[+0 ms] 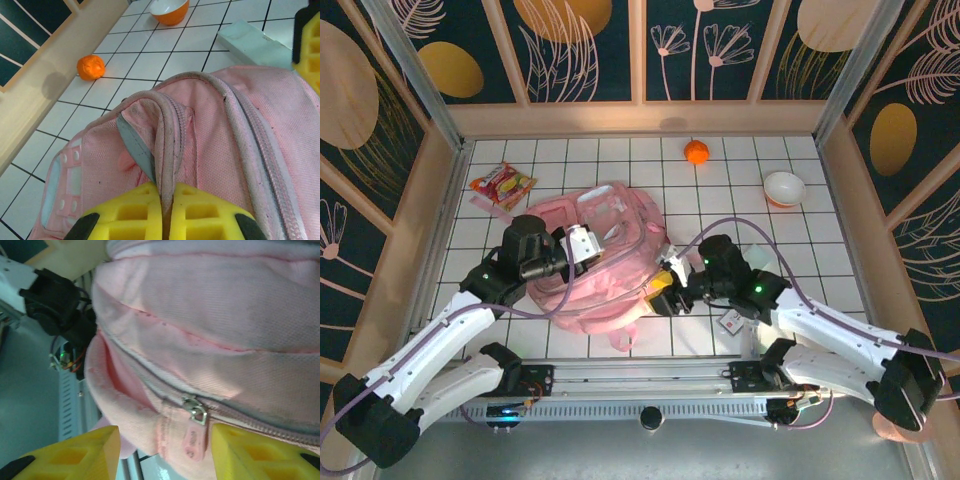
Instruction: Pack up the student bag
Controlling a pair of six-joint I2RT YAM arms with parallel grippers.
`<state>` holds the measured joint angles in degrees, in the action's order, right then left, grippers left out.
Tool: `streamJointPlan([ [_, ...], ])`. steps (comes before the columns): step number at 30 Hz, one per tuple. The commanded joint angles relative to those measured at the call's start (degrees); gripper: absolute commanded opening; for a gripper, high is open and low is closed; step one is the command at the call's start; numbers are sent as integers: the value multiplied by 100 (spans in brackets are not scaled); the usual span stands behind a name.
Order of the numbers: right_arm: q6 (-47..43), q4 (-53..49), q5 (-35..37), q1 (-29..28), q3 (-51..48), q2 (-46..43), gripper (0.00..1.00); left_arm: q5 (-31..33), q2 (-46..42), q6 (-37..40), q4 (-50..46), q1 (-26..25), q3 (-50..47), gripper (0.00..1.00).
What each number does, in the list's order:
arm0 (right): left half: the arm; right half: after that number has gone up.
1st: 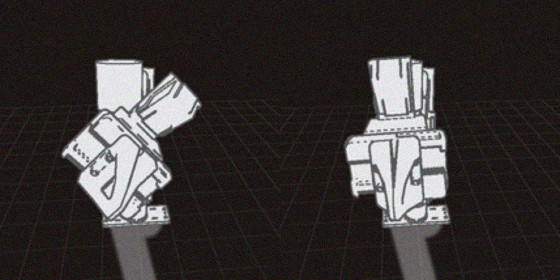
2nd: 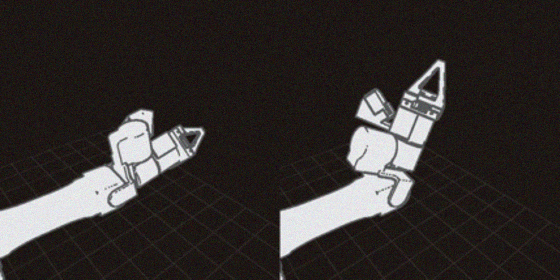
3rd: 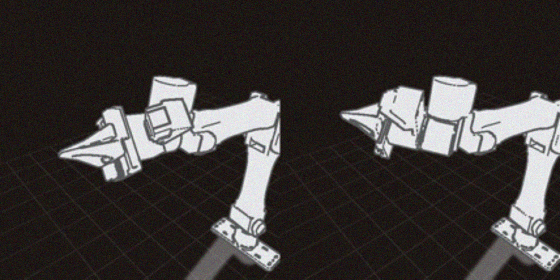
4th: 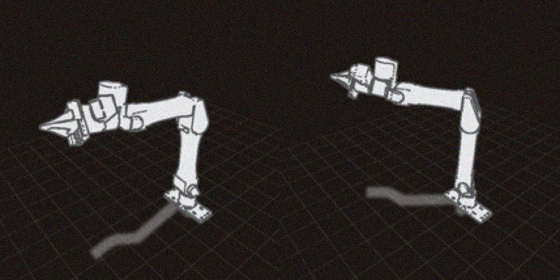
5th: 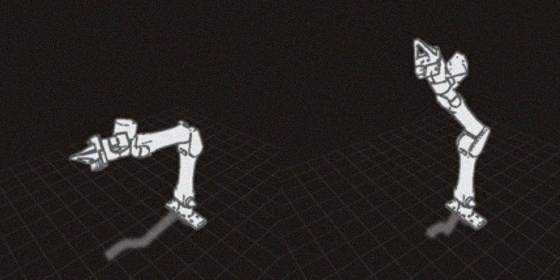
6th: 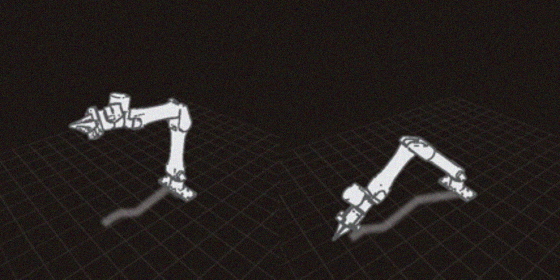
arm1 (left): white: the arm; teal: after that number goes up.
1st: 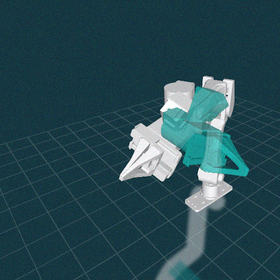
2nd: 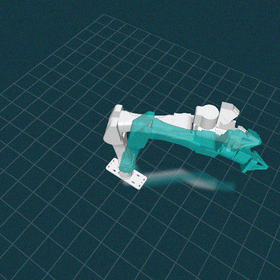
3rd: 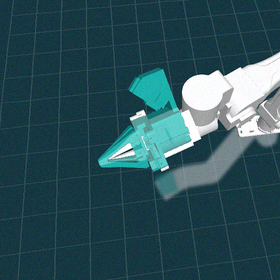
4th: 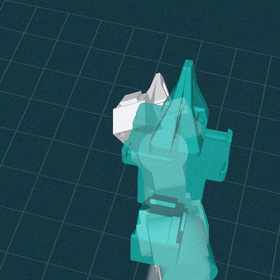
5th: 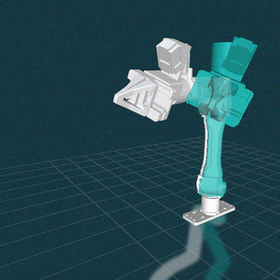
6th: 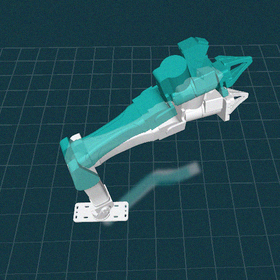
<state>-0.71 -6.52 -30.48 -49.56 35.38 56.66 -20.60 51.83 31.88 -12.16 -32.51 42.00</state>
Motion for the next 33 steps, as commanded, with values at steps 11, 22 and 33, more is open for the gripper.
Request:
streamJointPlan([
  [11,112,230,1098,-169,58,307,14,-490,1,55,998,48,532,0],
  [22,80,-367,1694,298,228,-58,0,-436,28,318,494,47,555,0],
  [33,-721,-1514,1451,794,977,31,0,-255,301,702,14,45,420,0],
])
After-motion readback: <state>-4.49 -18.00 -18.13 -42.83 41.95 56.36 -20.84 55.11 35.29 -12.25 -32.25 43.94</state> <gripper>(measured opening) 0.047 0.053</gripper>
